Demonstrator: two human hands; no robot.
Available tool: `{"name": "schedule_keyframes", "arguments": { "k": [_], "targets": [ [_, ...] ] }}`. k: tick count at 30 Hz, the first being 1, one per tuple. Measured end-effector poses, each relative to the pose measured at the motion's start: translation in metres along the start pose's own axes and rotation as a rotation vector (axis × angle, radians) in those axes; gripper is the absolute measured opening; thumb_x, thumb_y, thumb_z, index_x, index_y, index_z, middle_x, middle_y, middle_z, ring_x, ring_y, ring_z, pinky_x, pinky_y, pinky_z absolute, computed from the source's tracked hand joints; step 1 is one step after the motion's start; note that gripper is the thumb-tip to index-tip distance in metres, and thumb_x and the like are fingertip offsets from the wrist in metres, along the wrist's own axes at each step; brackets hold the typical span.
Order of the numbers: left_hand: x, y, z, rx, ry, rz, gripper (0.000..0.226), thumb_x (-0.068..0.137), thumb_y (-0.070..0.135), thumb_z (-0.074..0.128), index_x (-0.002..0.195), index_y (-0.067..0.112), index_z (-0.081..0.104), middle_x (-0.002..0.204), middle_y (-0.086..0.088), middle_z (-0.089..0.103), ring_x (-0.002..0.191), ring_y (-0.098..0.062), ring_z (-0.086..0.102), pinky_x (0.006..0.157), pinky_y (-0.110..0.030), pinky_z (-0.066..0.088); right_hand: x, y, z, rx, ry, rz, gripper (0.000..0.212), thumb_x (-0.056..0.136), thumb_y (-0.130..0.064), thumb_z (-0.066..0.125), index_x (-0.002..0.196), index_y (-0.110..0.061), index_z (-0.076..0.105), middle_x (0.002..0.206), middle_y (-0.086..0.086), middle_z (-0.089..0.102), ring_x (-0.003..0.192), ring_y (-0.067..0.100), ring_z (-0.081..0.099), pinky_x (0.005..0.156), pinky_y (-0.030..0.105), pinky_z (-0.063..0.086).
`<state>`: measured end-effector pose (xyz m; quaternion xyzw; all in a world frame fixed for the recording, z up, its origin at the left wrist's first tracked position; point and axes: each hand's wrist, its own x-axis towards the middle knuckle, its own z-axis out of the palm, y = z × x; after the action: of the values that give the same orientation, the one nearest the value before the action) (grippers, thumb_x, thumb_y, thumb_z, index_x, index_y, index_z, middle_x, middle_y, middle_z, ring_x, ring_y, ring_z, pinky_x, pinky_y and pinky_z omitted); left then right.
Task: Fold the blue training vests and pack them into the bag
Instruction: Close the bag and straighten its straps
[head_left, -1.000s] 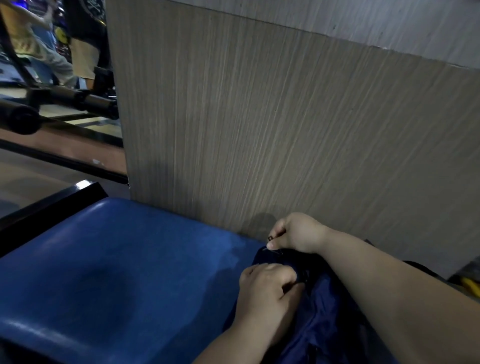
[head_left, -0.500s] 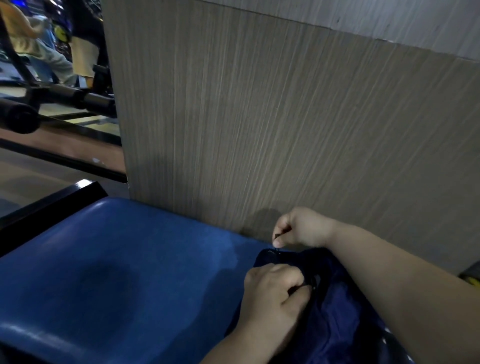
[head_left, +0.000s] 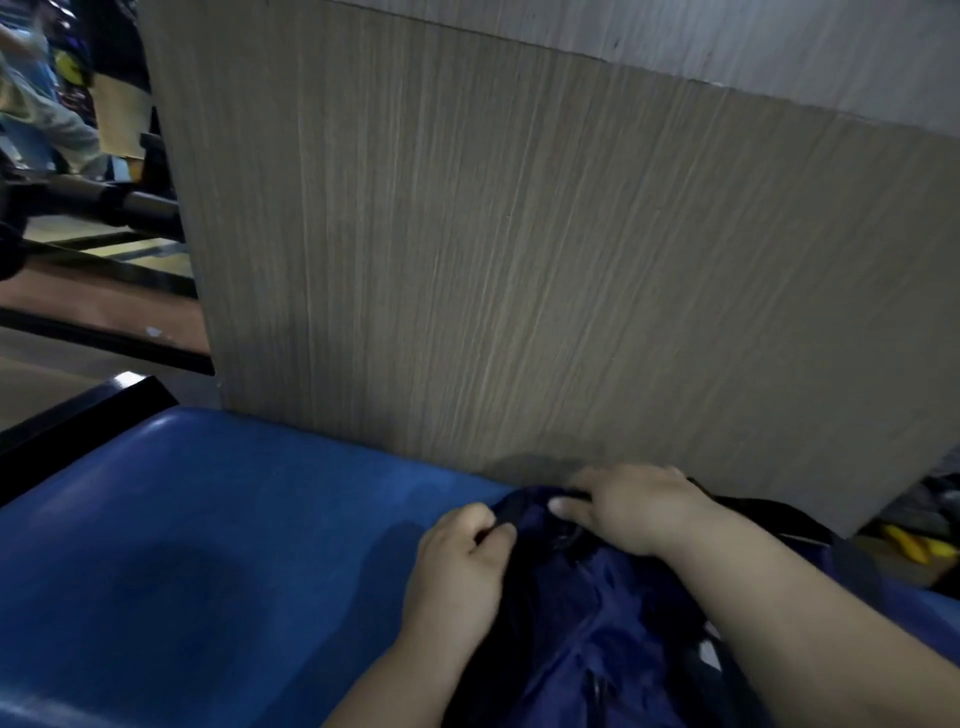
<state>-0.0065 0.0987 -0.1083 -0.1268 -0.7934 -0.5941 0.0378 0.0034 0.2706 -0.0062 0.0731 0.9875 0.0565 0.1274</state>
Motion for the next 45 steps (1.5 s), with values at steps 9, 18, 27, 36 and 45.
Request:
{"name": "schedule_keyframes", "arguments": {
  "k": [9, 18, 27, 36, 45],
  "targets": [
    [0.004, 0.017, -0.002, -0.106, 0.054, -0.09, 0.023, 0.091, 0.025, 0.065, 0.073, 0.019, 0.051, 0.074, 0.004, 0.057, 0.076, -0.018, 0.055, 0.071, -0.032, 0.038, -0.118, 0.112, 0.071, 0.465, 0.26, -0.038, 0.083, 0.065, -0.098, 0.015, 0.139, -0.061, 0.014, 0.159, -0.023, 0.01, 0.144, -0.006, 0.007, 0.114, 0.021, 0.016],
    [-0.071, 0.075, -0.022, 0.184, -0.565, 0.319, 0.069, 0.072, 0.054, 0.076, 0.131, 0.056, 0.04, 0.144, 0.039, 0.024, 0.134, 0.015, 0.019, 0.106, -0.013, 0.018, -0.154, 0.115, 0.135, 0.377, 0.5, 0.147, 0.1, 0.07, -0.092, 0.027, 0.153, -0.038, 0.015, 0.157, -0.019, 0.013, 0.144, 0.013, 0.029, 0.117, 0.036, 0.024],
    [-0.083, 0.061, -0.021, 0.22, -0.48, 0.189, 0.057, 0.093, 0.02, 0.064, 0.127, 0.059, 0.039, 0.143, 0.027, 0.032, 0.126, 0.01, 0.028, 0.096, -0.005, 0.024, -0.162, 0.122, 0.144, 0.384, 0.555, 0.154, 0.072, 0.085, -0.062, 0.058, 0.148, -0.039, 0.031, 0.153, -0.011, 0.037, 0.141, 0.011, 0.033, 0.113, 0.032, 0.018],
    [-0.078, 0.069, -0.025, 0.32, -0.418, 0.167, 0.062, 0.081, 0.012, 0.074, 0.127, 0.046, 0.049, 0.125, 0.011, 0.055, 0.072, 0.003, 0.058, 0.062, -0.006, 0.04, -0.16, 0.111, 0.149, 0.447, 0.79, 0.124, 0.072, 0.077, -0.07, 0.057, 0.137, -0.031, 0.051, 0.142, -0.006, 0.053, 0.13, 0.019, 0.05, 0.106, 0.044, 0.035],
    [-0.083, 0.061, -0.002, 0.299, -0.165, 0.119, 0.038, 0.08, 0.031, 0.079, 0.109, 0.046, 0.06, 0.115, 0.019, 0.061, 0.103, -0.004, 0.057, 0.078, -0.01, 0.04, -0.157, 0.059, 0.144, 0.387, 0.816, -0.267, 0.057, 0.095, -0.071, 0.029, 0.142, -0.042, 0.042, 0.159, -0.013, 0.025, 0.15, 0.012, 0.012, 0.12, 0.046, 0.002]
  ]
}}
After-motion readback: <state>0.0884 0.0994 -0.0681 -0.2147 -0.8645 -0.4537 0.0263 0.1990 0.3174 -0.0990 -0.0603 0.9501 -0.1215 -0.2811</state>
